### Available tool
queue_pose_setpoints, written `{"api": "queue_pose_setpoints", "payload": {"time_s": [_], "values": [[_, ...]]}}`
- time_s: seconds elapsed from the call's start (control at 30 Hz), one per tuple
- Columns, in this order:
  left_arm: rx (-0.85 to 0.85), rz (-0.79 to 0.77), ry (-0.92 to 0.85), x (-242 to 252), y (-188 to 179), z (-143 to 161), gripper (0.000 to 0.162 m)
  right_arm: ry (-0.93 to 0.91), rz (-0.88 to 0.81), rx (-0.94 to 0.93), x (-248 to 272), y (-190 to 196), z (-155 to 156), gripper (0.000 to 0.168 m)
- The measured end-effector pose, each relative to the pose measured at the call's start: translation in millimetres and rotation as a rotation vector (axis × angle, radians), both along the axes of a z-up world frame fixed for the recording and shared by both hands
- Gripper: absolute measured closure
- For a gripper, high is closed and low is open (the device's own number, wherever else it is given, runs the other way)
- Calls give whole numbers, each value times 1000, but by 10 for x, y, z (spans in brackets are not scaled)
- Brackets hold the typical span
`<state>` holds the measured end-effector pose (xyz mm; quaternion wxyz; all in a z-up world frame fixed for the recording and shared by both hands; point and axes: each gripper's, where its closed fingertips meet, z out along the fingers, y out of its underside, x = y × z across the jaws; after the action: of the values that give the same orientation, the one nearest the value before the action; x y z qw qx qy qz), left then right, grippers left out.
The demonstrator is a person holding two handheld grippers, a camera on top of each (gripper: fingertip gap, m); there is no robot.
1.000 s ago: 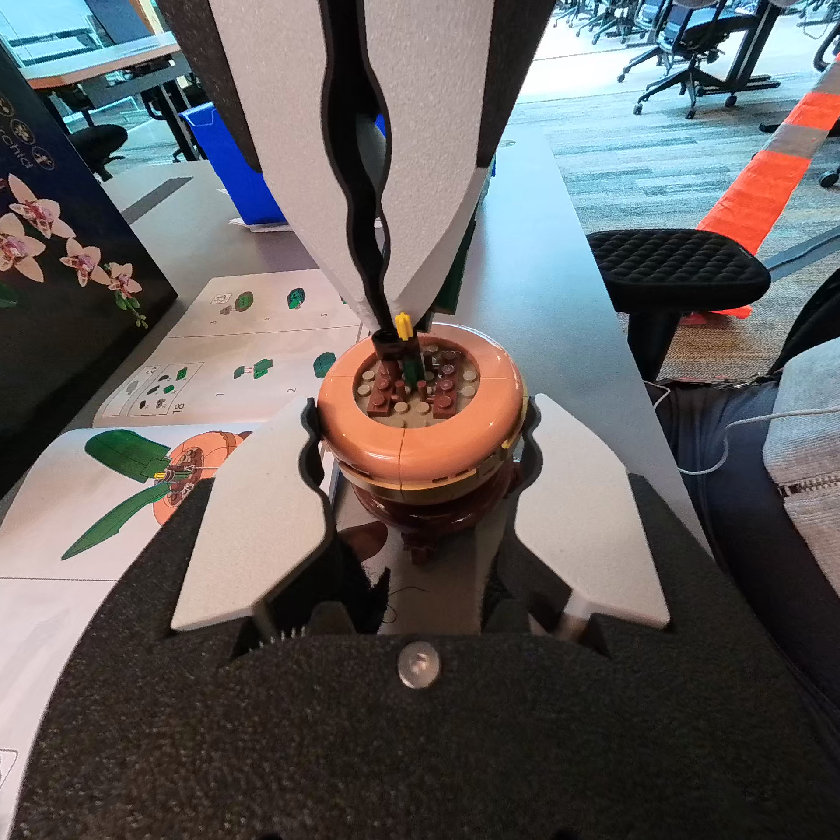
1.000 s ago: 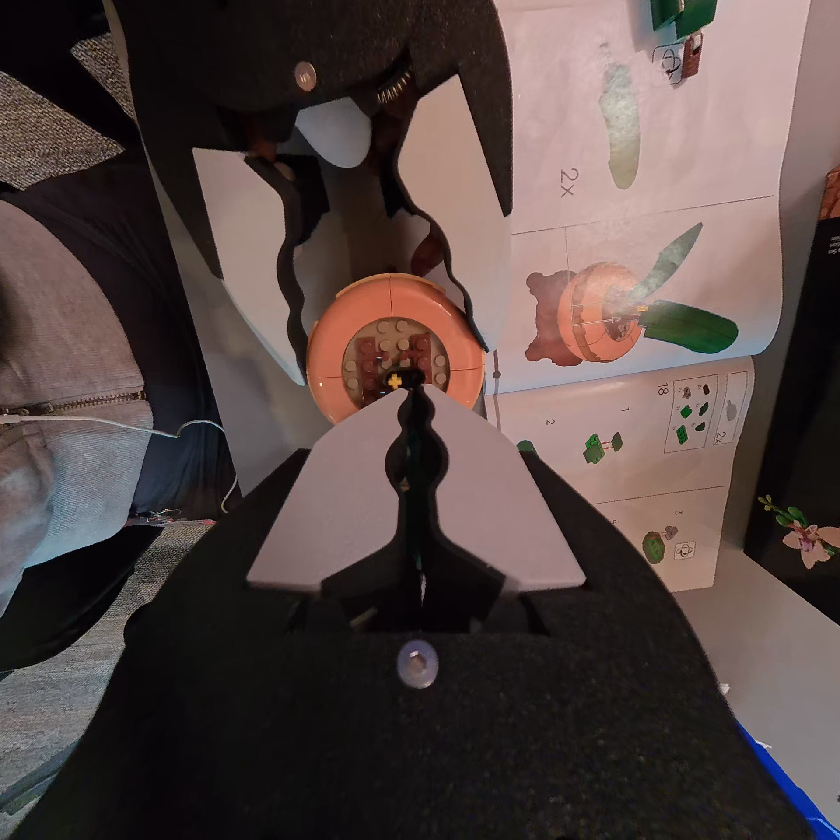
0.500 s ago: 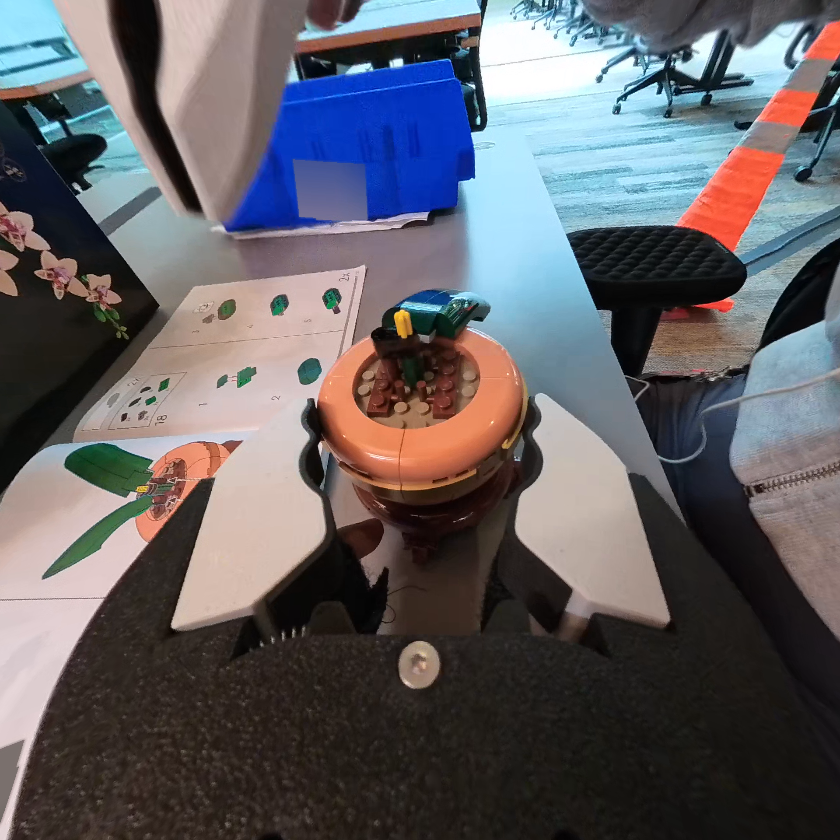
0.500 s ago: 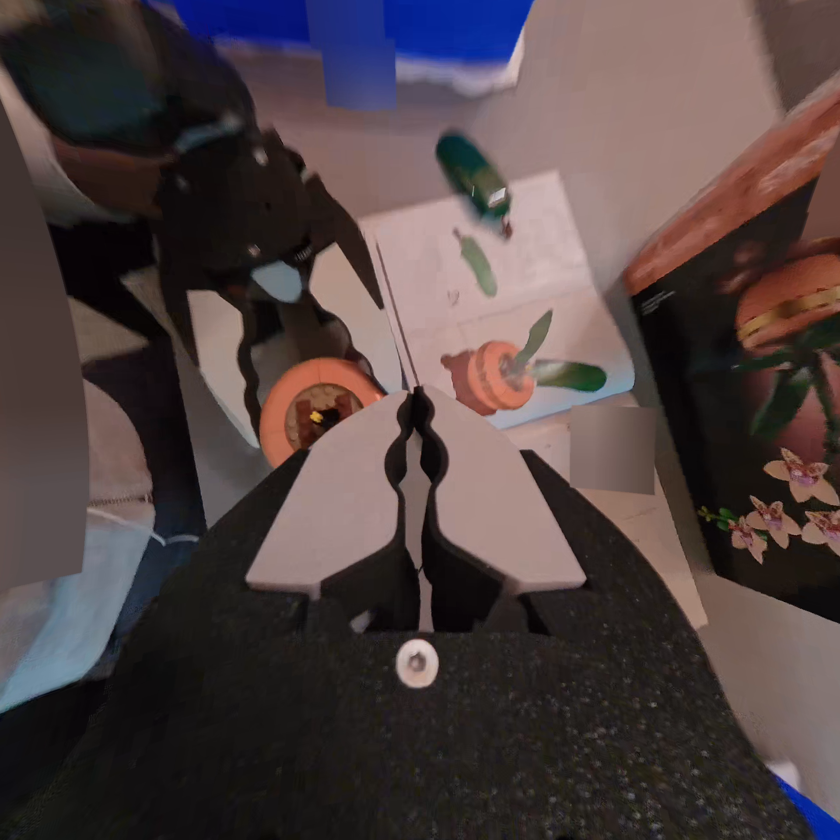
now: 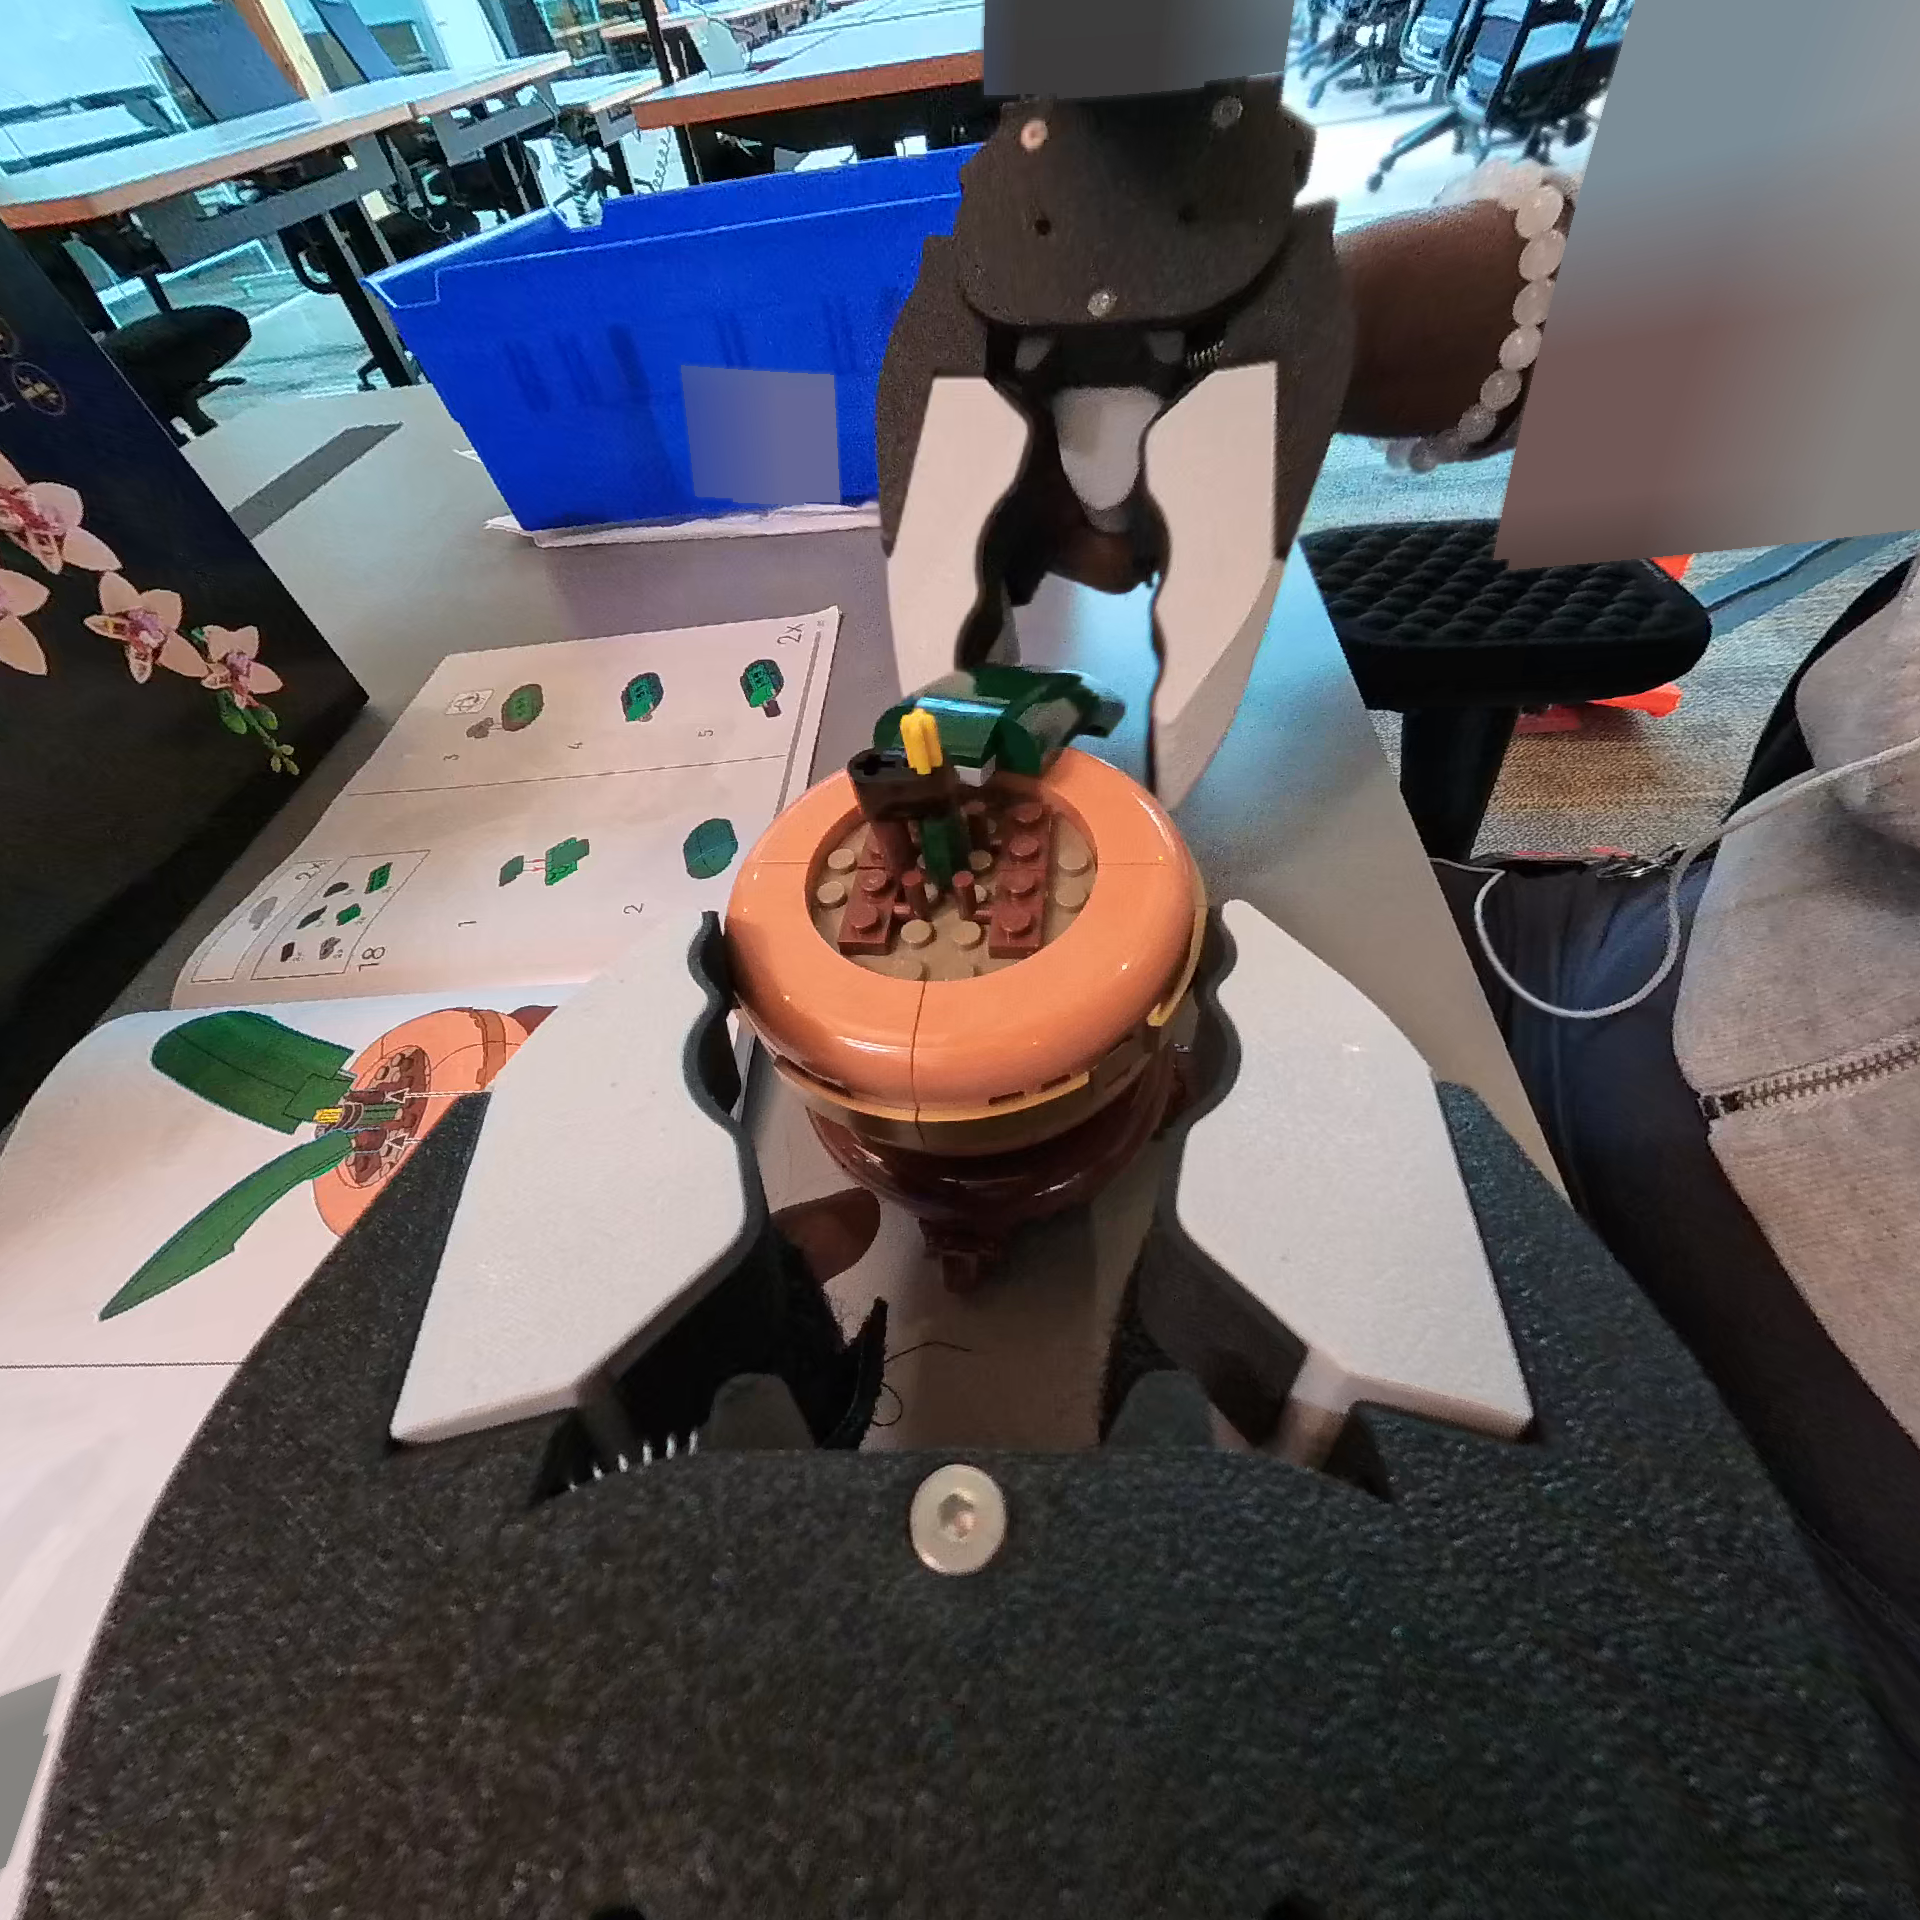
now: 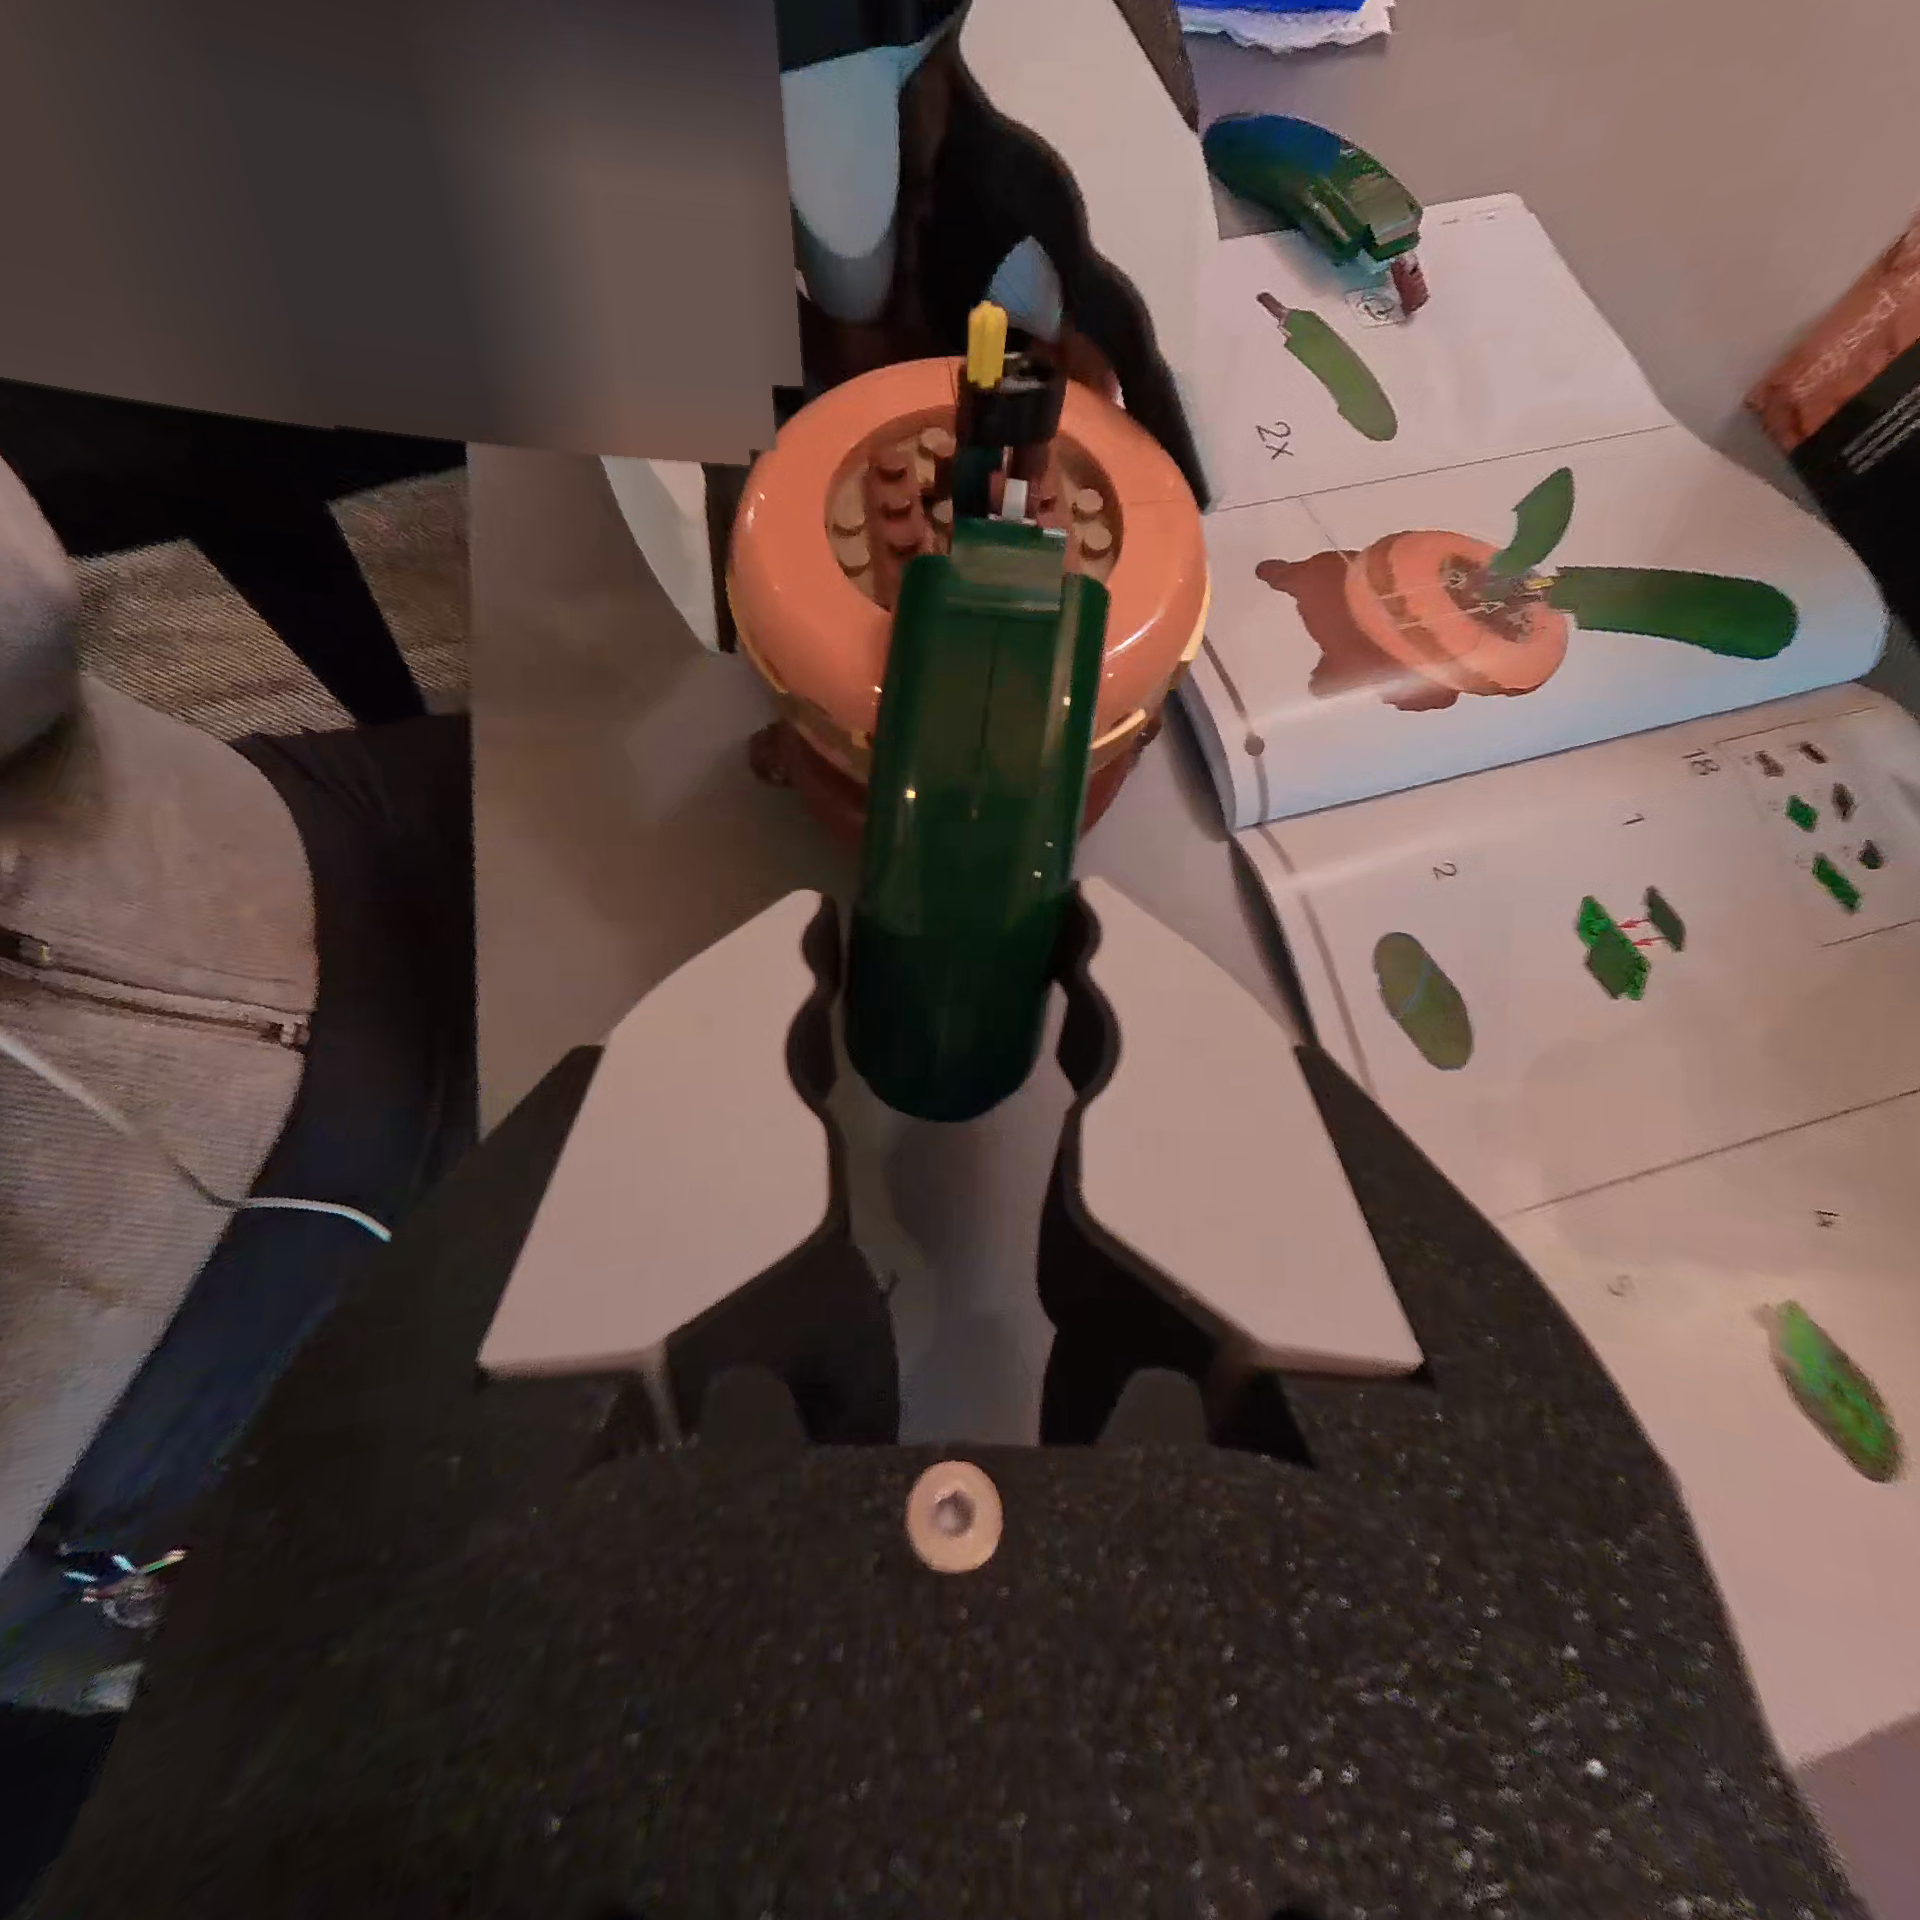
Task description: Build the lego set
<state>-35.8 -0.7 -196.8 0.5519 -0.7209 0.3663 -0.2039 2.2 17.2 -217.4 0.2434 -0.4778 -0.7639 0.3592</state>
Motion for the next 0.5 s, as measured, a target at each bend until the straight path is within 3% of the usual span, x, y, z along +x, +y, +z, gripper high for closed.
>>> {"api": "queue_pose_setpoints", "payload": {"time_s": [0.5], "values": [[9, 5, 8, 7, 3, -1, 77, 87, 64, 125, -93, -6, 710, 131]]}}
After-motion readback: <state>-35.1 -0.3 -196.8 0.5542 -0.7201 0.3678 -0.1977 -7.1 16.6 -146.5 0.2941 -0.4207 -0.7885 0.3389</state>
